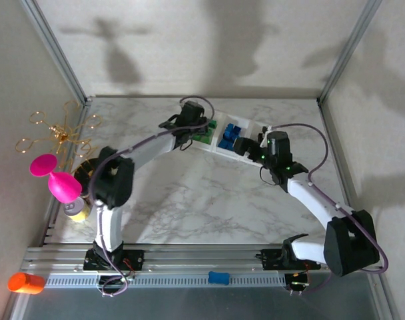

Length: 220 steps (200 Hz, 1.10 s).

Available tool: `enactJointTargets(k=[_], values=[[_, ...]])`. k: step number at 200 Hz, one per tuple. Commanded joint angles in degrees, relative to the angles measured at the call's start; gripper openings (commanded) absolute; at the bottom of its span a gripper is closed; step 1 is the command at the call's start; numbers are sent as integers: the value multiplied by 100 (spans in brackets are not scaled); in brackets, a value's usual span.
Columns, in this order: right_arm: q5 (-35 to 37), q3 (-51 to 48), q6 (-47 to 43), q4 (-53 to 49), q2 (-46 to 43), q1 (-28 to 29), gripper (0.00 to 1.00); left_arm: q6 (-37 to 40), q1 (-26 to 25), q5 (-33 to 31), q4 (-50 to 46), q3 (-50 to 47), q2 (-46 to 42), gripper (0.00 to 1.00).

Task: Sort the legos into containers by color
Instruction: Place the lego in the container, then reset both arms

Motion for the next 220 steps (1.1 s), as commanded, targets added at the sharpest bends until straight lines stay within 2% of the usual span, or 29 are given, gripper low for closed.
enactJointTargets(k=[1, 20, 34, 56, 69, 81, 117, 138, 145, 154, 166, 175, 205, 220], values=[[1347, 240, -388, -340, -101, -204, 99, -272, 161, -533, 1117, -1390, -1327, 71], [2150, 83, -731, -95, -121, -413, 99, -326, 306, -1065, 1465, -2360, -2028, 84], [2825, -162, -978, 306, -140, -531, 99, -203, 378, -1654, 1553, -2862, -2333, 99], [3532, -711, -1334, 1280, -63, -773, 99, 243, 507, -2539, 2028, -3571, -2506, 100], [3662, -1016, -1524, 1912, 81, -936, 99, 374, 659, -2902, 2228, -3834, -2513, 100], [3719, -1281, -1682, 2515, 274, -1054, 99, 703, 758, -3043, 2804, -4211, -2580, 100], [3207, -1901, -2135, 4091, 862, -1406, 99, 1539, 1123, -2953, 4482, -5160, -2767, 100], [2675, -2222, -2334, 5053, 1245, -1675, 98, 1692, 1446, -2351, 5098, -5468, -2835, 100], [2450, -2147, -2337, 4927, 1267, -1762, 98, 1761, 1508, -2191, 5335, -5585, -2896, 100], [2237, -2278, -2500, 5360, 1296, -1808, 98, 1936, 1603, -1926, 5700, -5770, -2963, 100], [1947, -2480, -2566, 5749, 1323, -1862, 99, 2065, 1712, -1853, 6223, -6085, -3007, 100], [1694, -2690, -2700, 6221, 1378, -1864, 99, 2046, 1810, -1647, 6120, -6184, -3165, 100], [959, -3295, -2981, 7464, 1691, -1863, 99, 2107, 2038, -1064, 6619, -6564, -3408, 100], [927, -3176, -3005, 7176, 1675, -1857, 99, 2176, 2076, -804, 6649, -6788, -3655, 100]])
